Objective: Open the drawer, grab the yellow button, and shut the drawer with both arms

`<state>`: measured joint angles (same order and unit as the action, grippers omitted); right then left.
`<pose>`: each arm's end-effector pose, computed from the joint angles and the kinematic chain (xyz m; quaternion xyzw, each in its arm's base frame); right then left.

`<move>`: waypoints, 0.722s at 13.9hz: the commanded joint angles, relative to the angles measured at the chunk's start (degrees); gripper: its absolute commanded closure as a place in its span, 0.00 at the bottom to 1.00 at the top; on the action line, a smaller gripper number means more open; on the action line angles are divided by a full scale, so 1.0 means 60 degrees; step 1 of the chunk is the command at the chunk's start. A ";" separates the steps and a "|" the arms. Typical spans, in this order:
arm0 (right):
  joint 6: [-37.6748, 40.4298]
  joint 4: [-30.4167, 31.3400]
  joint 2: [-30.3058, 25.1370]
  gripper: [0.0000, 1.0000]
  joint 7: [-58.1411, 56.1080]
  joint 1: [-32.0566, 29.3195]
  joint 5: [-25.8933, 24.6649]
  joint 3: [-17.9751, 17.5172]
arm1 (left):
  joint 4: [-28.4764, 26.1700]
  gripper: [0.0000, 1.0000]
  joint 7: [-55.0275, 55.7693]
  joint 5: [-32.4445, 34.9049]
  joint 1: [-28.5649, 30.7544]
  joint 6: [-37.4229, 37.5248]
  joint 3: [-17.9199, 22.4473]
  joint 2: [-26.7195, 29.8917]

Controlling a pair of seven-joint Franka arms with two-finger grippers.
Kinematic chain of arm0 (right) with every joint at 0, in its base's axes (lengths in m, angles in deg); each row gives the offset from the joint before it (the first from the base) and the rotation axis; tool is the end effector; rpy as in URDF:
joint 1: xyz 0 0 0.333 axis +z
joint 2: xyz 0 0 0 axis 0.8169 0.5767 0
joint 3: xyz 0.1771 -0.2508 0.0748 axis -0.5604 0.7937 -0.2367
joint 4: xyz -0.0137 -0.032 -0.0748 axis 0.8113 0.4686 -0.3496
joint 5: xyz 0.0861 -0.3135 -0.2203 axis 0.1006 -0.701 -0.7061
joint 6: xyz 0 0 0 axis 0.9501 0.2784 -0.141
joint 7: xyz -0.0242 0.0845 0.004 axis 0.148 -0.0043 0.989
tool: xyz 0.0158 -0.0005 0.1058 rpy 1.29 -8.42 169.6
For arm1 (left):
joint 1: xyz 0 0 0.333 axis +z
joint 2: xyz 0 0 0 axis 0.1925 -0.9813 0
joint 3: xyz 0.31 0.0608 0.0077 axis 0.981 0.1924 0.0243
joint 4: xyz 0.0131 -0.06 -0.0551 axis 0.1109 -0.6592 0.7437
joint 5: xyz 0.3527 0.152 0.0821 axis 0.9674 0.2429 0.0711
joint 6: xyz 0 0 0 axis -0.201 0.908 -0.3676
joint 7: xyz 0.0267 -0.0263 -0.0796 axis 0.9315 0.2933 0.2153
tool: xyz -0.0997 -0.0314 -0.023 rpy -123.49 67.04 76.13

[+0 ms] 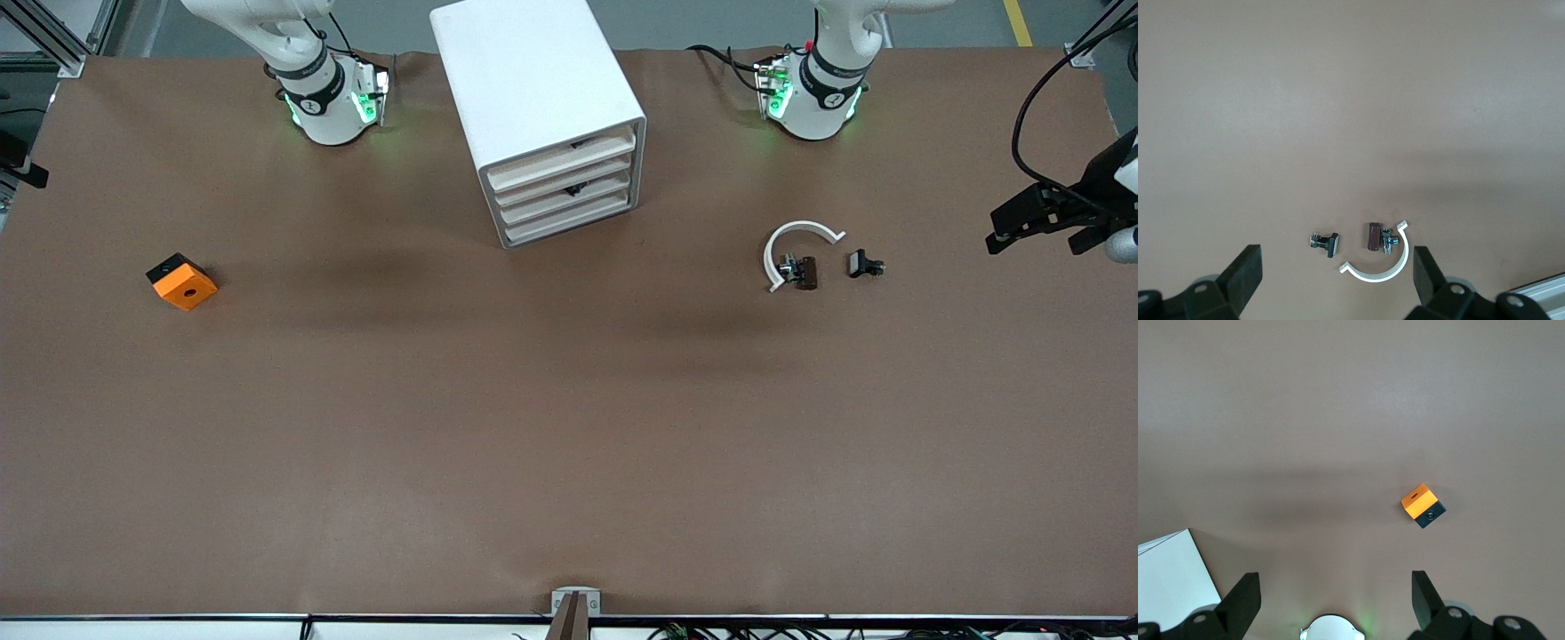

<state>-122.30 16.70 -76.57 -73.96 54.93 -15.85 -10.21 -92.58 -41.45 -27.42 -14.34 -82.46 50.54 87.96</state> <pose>0.5153 -0.0929 0.6835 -0.9989 -0.0015 0.0377 0.0269 0.5609 -0.0092 0.6324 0.9998 -0.0056 0.0196 0.0072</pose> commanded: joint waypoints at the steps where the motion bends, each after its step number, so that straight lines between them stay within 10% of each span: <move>1: 0.0004 0.0251 -0.0308 0.00 -0.0067 0.0106 -0.0097 -0.0025 | 0.0272 0.00 -0.0078 0.0139 -0.0015 0.0213 -0.0032 -0.0127; 10: 0.0004 0.0251 -0.0308 0.00 -0.0096 0.0164 -0.0111 -0.0025 | 0.0023 0.00 0.0024 0.0125 0.0146 0.1091 -0.0017 -0.0229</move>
<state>-122.23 16.70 -76.72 -74.05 55.02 -15.85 -10.44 -92.68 -41.44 -27.42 -13.77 -77.92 50.59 87.37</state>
